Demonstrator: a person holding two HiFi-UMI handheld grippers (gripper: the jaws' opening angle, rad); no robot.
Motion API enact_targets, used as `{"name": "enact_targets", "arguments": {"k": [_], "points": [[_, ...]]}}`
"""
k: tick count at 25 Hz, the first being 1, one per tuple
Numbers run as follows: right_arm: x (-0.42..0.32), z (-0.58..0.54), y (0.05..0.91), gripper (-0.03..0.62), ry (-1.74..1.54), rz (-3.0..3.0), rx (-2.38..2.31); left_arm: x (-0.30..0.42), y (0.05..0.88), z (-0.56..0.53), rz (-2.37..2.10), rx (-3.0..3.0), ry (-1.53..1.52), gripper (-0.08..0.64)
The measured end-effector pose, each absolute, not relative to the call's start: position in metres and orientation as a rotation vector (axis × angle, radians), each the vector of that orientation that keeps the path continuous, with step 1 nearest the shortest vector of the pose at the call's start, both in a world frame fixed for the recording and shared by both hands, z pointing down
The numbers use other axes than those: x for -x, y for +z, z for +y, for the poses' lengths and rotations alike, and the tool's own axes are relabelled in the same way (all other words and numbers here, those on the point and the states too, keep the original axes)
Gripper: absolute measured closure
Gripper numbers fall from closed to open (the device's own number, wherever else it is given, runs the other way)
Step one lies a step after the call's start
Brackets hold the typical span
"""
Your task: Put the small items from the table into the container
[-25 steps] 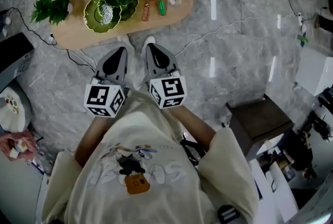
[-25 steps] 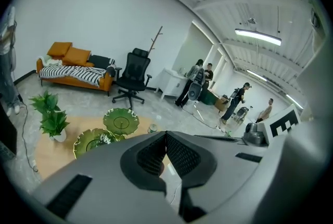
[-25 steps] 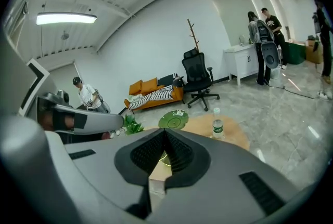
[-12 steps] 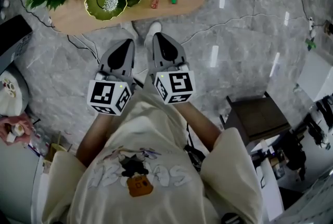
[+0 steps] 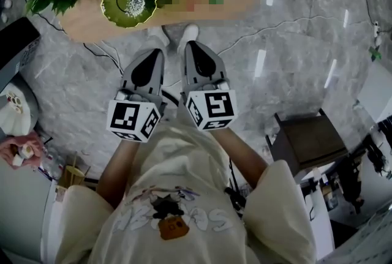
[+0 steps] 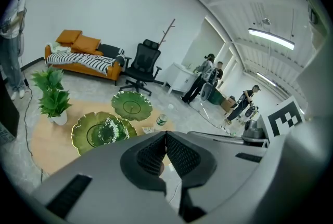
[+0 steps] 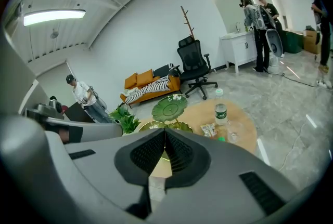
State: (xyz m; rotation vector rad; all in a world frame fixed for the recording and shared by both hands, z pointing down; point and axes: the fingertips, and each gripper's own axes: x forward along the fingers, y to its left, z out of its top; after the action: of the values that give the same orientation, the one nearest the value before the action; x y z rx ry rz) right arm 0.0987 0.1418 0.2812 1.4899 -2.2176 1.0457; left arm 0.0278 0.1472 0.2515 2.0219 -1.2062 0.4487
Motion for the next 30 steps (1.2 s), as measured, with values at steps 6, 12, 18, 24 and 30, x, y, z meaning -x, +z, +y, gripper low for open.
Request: {"name": "enact_targets", "arguments": {"k": [6, 12, 18, 24, 30], "points": [[-0.097, 0.138, 0.303, 0.586, 1.000, -2.241, -1.481, -0.028, 0.276, 0.151, -1.199, -1.998, 0.462, 0.552], [-0.096, 0.140, 0.327, 0.586, 0.969, -2.233, -1.471, -0.030, 0.297, 0.154, -1.199, -1.982, 0.468, 0.552], [-0.101, 0.139, 0.355, 0.586, 1.040, -2.179, -1.495, -0.034, 0.320, 0.156, -1.175, -1.964, 0.483, 0.552], [-0.106, 0.140, 0.374, 0.586, 1.068, -2.147, -1.528, -0.035, 0.337, 0.155, -1.170, -1.964, 0.494, 0.552], [-0.105, 0.144, 0.393, 0.585, 1.086, -2.138, -1.528, -0.035, 0.355, 0.158, -1.165, -1.949, 0.512, 0.552]]}}
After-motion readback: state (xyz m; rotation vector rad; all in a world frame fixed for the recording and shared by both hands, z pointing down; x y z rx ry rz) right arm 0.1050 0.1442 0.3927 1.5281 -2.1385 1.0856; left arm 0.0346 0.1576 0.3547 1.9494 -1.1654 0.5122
